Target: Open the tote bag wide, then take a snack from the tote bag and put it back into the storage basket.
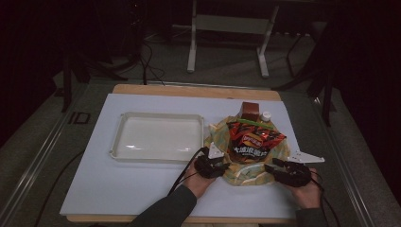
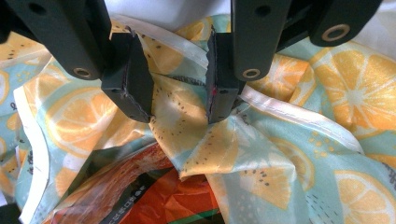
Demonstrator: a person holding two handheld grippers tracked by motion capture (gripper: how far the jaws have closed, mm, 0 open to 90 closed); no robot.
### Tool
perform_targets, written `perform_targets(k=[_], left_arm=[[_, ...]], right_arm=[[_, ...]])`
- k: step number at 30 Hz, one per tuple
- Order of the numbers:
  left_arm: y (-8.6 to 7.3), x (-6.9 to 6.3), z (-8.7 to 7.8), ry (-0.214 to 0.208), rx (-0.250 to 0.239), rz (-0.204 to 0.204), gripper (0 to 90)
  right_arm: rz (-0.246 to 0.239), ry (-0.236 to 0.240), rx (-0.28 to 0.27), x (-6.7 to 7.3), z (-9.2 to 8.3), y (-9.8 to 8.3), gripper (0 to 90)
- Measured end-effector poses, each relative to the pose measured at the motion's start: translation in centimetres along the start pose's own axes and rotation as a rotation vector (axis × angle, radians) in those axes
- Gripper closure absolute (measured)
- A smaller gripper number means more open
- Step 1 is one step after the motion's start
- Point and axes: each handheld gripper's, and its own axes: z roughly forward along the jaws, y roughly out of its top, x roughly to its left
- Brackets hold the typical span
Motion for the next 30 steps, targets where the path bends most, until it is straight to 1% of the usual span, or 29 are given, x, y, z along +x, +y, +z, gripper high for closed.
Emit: perform_targets(k=[2,8,13,14,15,17,22,26,30], left_arm=[[0.0,0.0,0.0,0.0,0.003,-0.001,60.7],[0.0,0.0,0.0,0.001,0.005,0.0,60.4],[0.0,0.0,0.0,0.001,0.008,0.002,60.3],[0.0,0.0,0.0,0.001,0.008,0.002,60.2],[0.0,0.0,0.0,0.001,0.008,0.002,60.1],[0.0,0.0,0.0,0.001,0.008,0.002,60.1],[0.0,0.0,0.0,0.0,0.01,0.004,60.0],[0.0,0.0,0.1,0.0,0.013,0.007,59.8],[0.0,0.0,0.1,0.001,0.013,0.007,59.7]], right_arm=[[0.001,0.0,0.001,0.1,-0.3,0.2,50.4],[-0.022,0.006,0.011,0.6,-0.3,0.5,50.8],[-0.024,0.009,0.006,0.7,-0.6,0.8,51.3],[-0.022,0.023,-0.002,0.7,-0.8,1.0,51.4],[-0.022,0.021,-0.004,0.7,-0.9,1.1,51.3],[-0.021,0.029,-0.009,0.7,-1.0,1.2,50.5],[-0.02,0.032,-0.002,0.8,-1.0,1.3,48.7],[-0.031,0.03,0.001,0.8,-1.2,1.7,47.3],[-0.039,0.045,-0.009,0.8,-1.5,2.1,46.4]])
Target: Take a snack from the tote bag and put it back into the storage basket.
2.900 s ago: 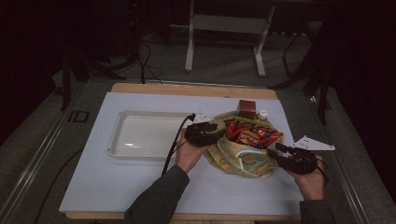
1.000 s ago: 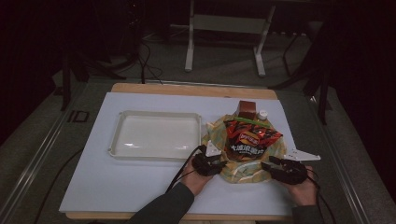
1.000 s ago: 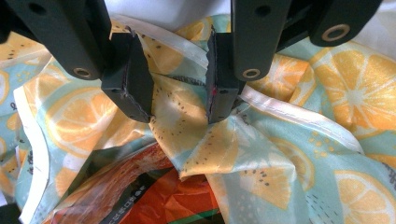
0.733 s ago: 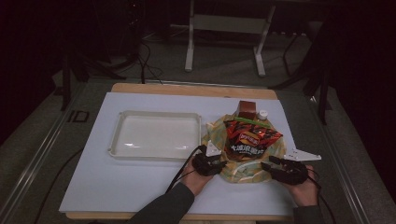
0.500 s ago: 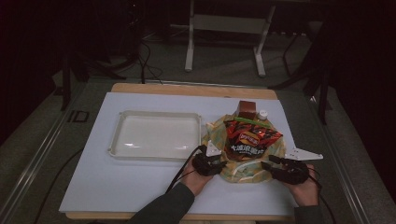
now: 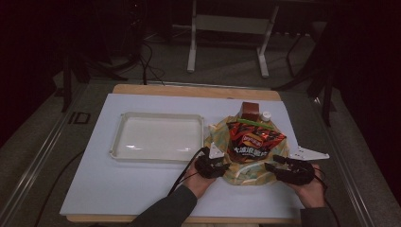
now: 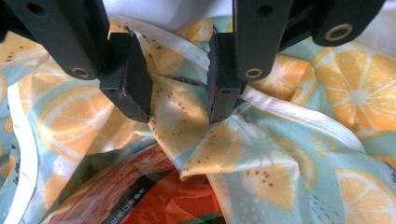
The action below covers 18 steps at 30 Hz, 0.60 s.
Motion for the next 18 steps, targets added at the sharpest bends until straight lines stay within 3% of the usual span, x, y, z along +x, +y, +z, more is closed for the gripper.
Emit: perform_targets(k=[18], left_arm=[[0.0,0.0,0.0,-0.001,0.0,-0.001,59.3]], right_arm=[[-0.022,0.039,-0.062,-0.3,-1.2,3.8,37.3]])
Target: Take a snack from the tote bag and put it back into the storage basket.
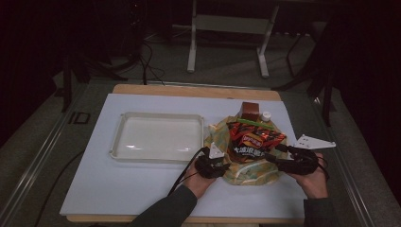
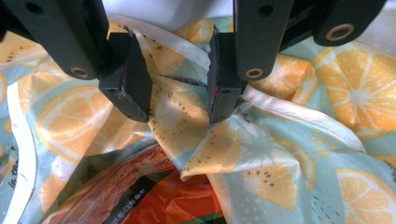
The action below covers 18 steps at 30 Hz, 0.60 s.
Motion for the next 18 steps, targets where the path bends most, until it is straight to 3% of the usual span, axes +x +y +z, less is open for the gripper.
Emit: perform_targets(k=[8,18], left_arm=[[0.0,0.0,0.0,-0.002,0.003,-0.001,59.2],[0.0,0.0,0.1,-0.003,0.005,-0.002,59.1]], right_arm=[[-0.017,0.02,-0.014,0.2,0.7,1.5,29.6],[0.008,0.025,-0.026,-0.5,1.6,2.6,25.5]])
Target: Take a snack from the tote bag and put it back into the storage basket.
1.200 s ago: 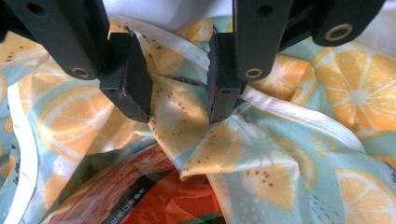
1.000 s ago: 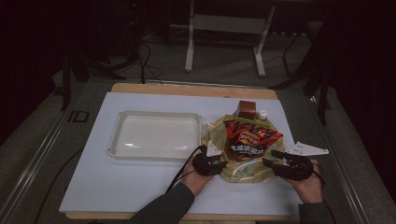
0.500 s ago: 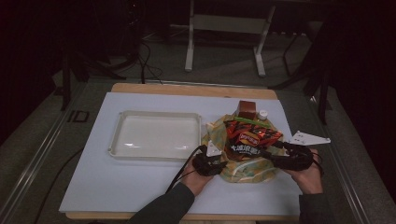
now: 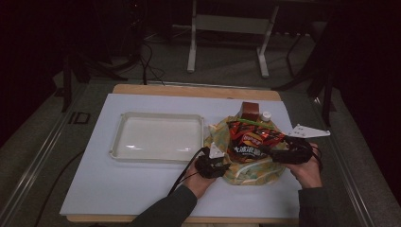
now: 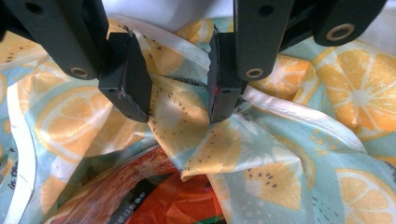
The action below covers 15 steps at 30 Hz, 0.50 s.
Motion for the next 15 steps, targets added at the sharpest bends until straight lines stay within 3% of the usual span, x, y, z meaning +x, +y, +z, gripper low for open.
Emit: perform_targets(k=[4,15], left_arm=[[0.01,0.01,0.02,-0.001,0.001,0.0,59.1],[0.01,0.0,0.04,-0.001,0.004,0.002,59.0]], right_arm=[[0.01,0.013,-0.007,-0.2,0.29,0.34,26.8],[0.018,0.016,-0.01,-0.55,0.37,0.63,45.1]])
